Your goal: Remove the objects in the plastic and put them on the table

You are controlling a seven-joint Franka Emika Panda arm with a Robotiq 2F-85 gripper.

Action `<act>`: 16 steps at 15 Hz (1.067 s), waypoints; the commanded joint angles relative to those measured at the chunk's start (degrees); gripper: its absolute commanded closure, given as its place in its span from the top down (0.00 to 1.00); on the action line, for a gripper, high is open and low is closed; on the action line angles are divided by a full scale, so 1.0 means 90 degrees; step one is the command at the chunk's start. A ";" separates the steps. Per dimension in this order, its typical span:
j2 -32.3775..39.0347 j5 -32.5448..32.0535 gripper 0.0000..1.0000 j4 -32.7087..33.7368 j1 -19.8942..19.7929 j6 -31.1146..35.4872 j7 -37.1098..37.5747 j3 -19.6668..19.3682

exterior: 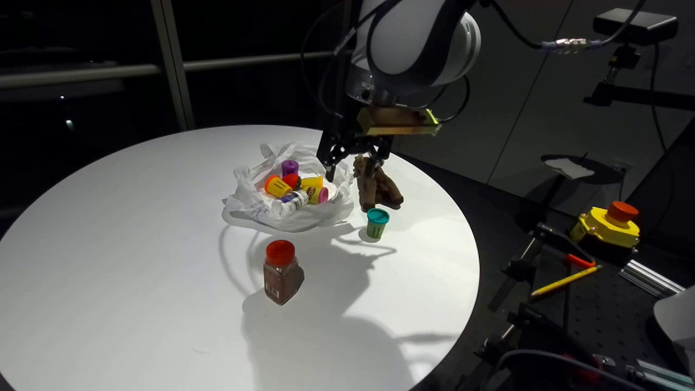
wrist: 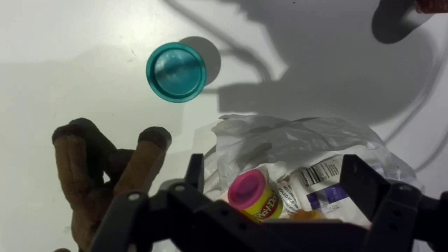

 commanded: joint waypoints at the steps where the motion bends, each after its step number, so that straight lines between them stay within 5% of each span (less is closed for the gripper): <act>1: 0.0351 -0.0210 1.00 0.0966 -0.0219 -0.0891 -0.0814 0.0293; 16: 0.3118 0.0099 1.00 0.4602 -0.0778 -0.0898 -0.0570 0.0121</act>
